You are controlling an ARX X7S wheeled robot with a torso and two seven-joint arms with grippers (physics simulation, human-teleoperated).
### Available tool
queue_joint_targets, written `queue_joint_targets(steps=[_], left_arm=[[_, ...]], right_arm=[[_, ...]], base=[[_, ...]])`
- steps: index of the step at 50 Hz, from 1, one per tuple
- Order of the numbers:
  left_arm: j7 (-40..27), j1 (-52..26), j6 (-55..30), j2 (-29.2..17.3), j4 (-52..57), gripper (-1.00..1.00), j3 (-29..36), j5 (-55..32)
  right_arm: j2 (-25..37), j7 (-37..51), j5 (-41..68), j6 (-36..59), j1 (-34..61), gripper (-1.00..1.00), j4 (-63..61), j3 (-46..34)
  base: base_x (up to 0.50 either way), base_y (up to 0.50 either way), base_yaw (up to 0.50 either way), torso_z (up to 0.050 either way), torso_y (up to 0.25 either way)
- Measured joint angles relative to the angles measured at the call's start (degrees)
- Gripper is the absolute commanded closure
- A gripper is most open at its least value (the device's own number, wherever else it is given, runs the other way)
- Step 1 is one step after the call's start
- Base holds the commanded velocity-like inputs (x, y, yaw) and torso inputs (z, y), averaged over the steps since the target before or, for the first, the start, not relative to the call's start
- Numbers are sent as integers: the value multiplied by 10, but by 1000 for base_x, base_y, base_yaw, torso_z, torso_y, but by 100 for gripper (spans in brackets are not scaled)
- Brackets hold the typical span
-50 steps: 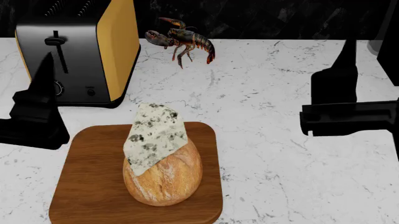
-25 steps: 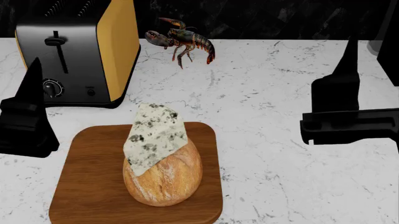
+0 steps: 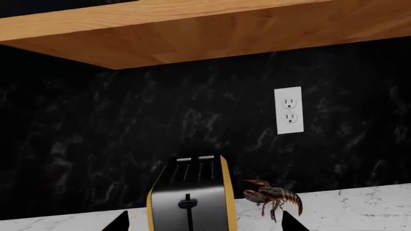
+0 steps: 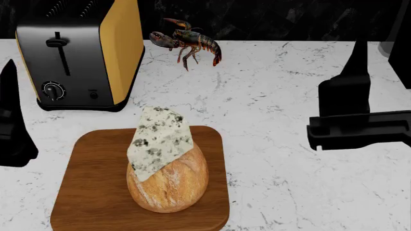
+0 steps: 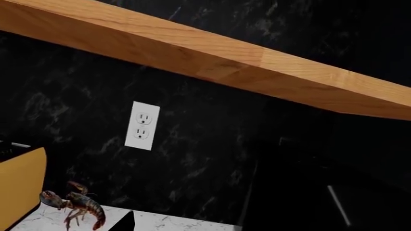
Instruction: Pick up the wedge of cheese and place it on the slice of bread to prepare a simple cheese on bread dish.
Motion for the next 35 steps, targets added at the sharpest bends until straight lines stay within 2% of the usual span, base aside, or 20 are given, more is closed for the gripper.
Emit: queue_joint_targets(steps=[35], left_arm=[[-58, 7, 72, -78, 32, -100, 22, -58]], right_arm=[[50, 56, 105, -53, 60, -100, -13, -56]], base=[[0, 0, 0, 0, 0]])
